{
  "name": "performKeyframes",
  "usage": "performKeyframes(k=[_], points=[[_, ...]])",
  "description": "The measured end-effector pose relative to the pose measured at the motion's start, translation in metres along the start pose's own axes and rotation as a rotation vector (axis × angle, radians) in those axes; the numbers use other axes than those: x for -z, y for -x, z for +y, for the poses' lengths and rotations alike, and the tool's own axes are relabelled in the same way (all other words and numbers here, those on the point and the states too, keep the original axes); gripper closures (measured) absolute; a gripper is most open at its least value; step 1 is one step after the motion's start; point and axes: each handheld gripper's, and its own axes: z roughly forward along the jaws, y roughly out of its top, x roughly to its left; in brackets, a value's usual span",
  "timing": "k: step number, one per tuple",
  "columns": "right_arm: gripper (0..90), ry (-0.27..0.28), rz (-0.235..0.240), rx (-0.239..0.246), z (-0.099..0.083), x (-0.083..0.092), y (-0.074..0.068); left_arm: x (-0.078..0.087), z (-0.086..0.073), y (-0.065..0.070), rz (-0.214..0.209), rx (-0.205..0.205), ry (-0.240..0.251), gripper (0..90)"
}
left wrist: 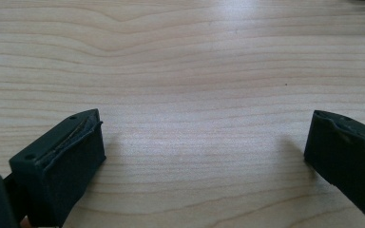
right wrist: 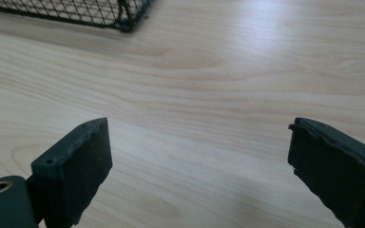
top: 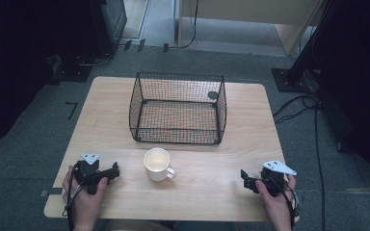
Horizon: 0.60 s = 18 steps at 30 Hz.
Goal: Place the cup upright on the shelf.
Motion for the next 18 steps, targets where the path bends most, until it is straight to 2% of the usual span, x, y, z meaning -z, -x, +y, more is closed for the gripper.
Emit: performKeyframes(k=[4, 6, 7, 9, 10, 13, 18], points=[[6.9, 0.004, 0.051, 0.018, 0.005, -0.004, -0.016, 0.000, 0.000, 0.000, 0.000, 0.000, 0.000, 0.0], [6.9, 0.003, 0.056, 0.025, 0.007, -0.004, -0.020, 0.000, 0.000, 0.000, 0.000, 0.000, 0.000, 0.0], [6.8, 0.004, 0.073, 0.045, 0.009, -0.006, -0.028, 0.000, 0.000, 0.000, 0.000, 0.000, 0.000, 0.0], [6.5, 0.006, 0.076, 0.051, 0.010, -0.006, -0.032, 0.000, 0.000, 0.000, 0.000, 0.000, 0.000, 0.0], [6.5, 0.010, 0.076, 0.066, 0.012, -0.008, -0.039, 0.000, 0.000, 0.000, 0.000, 0.000, 0.000, 0.0], [6.5, 0.011, 0.106, 0.073, 0.015, -0.010, -0.049, 0.000, 0.000, 0.000, 0.000, 0.000, 0.000, 0.0], [6.5, 0.004, 0.129, 0.098, 0.018, -0.014, -0.063, 0.000, 0.000, 0.000, 0.000, 0.000, -0.001, 0.0]])
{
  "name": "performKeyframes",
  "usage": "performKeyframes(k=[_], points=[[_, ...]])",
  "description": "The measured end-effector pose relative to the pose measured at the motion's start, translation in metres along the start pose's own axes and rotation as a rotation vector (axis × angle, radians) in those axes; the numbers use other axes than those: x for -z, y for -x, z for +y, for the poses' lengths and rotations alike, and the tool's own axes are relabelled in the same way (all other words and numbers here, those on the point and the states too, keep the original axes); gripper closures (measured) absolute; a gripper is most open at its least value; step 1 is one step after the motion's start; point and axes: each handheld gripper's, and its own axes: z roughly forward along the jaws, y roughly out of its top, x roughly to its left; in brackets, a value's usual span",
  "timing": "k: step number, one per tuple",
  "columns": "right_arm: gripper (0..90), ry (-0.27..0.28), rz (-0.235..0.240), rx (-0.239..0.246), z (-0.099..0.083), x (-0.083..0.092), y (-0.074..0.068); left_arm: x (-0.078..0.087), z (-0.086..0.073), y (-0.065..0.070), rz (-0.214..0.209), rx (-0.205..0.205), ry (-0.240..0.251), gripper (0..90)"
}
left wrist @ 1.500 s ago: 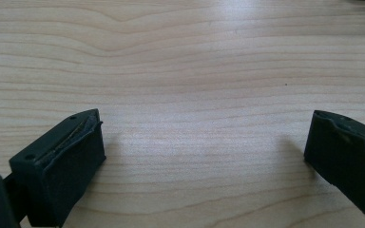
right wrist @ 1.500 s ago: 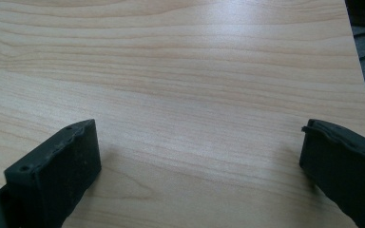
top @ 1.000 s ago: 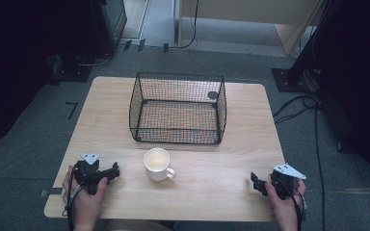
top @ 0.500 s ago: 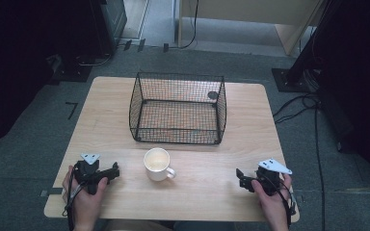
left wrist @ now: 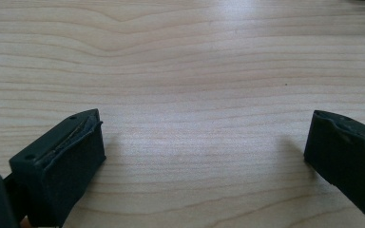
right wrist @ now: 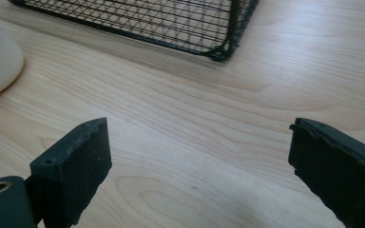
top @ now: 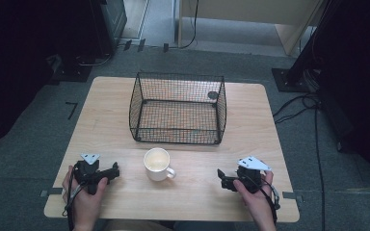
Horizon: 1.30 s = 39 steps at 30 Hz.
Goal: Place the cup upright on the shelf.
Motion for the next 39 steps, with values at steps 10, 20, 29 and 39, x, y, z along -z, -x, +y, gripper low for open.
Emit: performKeyframes(k=[10, 20, 29, 39], points=[[6.6, -0.014, 0.077, -0.003, 0.008, -0.006, -0.019, 0.000, 0.000, 0.000, 0.000, 0.000, 0.000, 0.0], [7.8, -0.012, 0.186, 0.038, 0.018, -0.014, -0.048, 0.000, 0.000, 0.000, 0.000, -0.001, 0.000, 0.0], [12.5, 0.001, 0.241, 0.061, 0.020, -0.019, -0.070, 0.000, 0.000, 0.000, -0.009, -0.013, -0.002, 0.0], [16.9, -0.001, 0.271, 0.077, 0.022, -0.025, -0.086, 0.000, 0.000, 0.000, -0.012, -0.016, -0.001, 0.0]])
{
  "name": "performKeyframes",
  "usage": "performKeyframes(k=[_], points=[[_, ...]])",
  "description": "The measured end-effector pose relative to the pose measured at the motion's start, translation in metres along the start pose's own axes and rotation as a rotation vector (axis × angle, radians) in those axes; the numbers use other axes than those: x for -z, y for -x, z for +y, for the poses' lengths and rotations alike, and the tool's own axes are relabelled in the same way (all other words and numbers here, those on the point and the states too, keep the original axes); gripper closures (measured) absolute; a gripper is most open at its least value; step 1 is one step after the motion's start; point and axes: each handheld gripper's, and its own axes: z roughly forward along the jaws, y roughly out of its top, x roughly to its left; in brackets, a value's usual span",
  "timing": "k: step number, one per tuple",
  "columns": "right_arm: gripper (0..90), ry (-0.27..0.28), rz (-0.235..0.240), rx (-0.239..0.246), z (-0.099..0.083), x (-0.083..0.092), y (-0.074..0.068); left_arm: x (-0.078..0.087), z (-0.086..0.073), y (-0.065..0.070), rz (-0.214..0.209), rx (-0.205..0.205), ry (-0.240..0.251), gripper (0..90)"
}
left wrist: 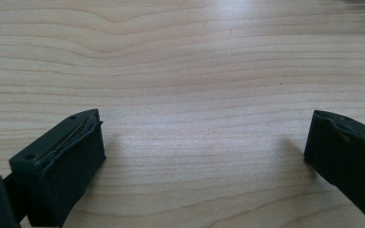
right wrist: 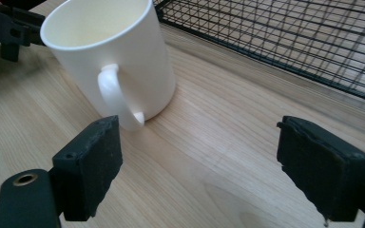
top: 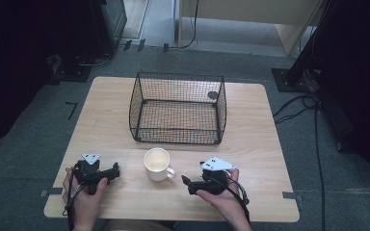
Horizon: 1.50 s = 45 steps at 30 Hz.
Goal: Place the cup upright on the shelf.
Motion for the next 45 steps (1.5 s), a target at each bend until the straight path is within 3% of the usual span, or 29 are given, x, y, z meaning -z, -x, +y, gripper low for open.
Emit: performKeyframes(k=[10, 18, 35, 39, 45], points=[[28.5, -0.005, 0.025, 0.021, 0.002, -0.009, -0.013, 0.000, 0.000, 0.000, -0.001, 0.000, 0.000, 0.0], [37.7, 0.008, 0.078, 0.038, 0.003, -0.015, -0.021, 0.000, 0.000, 0.000, 0.000, 0.000, 0.000, 0.0], [63.3, -0.028, 0.141, 0.071, 0.007, -0.031, -0.026, 0.000, 0.000, 0.000, 0.000, 0.000, 0.000, 0.0], [65.0, -0.037, 0.148, 0.080, 0.008, -0.033, -0.027, 0.000, 0.000, 0.000, 0.000, 0.000, 0.000, 0.0], [71.1, -0.044, 0.105, 0.124, 0.011, -0.041, -0.035, 0.000, 0.000, 0.000, 0.000, 0.000, 0.000, 0.0]])
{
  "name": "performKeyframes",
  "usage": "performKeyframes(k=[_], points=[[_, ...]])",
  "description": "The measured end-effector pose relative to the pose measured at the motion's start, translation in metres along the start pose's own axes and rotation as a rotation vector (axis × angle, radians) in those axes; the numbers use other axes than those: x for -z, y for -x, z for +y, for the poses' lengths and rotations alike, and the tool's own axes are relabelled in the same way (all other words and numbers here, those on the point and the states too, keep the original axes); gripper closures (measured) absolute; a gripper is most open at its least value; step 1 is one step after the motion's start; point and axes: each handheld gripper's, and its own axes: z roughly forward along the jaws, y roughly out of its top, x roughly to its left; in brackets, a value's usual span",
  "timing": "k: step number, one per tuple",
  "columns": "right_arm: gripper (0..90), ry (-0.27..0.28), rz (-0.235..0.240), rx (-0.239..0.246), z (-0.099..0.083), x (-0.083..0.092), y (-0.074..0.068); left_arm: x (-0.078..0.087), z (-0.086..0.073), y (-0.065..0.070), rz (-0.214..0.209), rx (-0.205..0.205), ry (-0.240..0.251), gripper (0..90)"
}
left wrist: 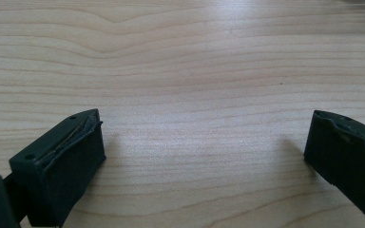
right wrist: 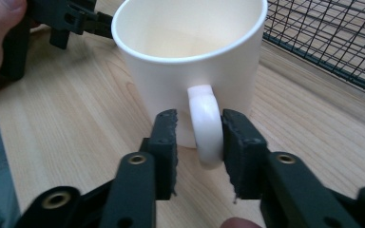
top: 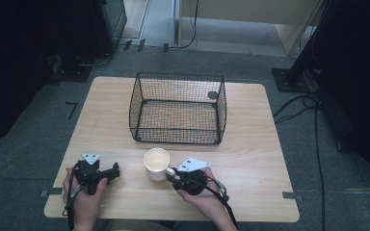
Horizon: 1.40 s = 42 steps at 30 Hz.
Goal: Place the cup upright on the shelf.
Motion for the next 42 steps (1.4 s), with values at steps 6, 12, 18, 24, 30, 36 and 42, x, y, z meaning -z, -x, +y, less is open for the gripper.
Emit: performKeyframes(k=[6, 12, 18, 24, 30, 36, 42], points=[[78.2, -0.001, -0.024, 0.005, 0.001, 0.000, 0.001, 0.000, 0.000, 0.000, -0.003, -0.004, 0.001, 0.0], [80.4, 0.025, -0.043, 0.031, 0.004, 0.005, 0.001, 0.000, 0.000, 0.000, -0.005, -0.006, 0.001, 0.0], [80.5, 0.026, -0.059, 0.058, 0.013, 0.014, 0.000, 0.000, 0.000, 0.000, -0.007, -0.007, 0.000, 0.0], [80.5, 0.041, -0.050, 0.051, 0.017, 0.020, 0.002, 0.000, 0.000, 0.000, -0.006, -0.006, 0.000, 0.0], [80.5, 0.060, -0.042, 0.044, 0.024, 0.028, 0.005, 0.000, 0.000, 0.000, -0.006, -0.006, 0.000, 0.0], [80.6, 0.081, -0.054, 0.054, 0.033, 0.035, 0.007, 0.000, 0.000, 0.000, -0.008, -0.009, 0.000, 0.0], [80.5, 0.096, -0.065, 0.064, 0.043, 0.043, 0.009, 0.000, 0.000, 0.001, -0.009, -0.010, 0.000, 0.0]])
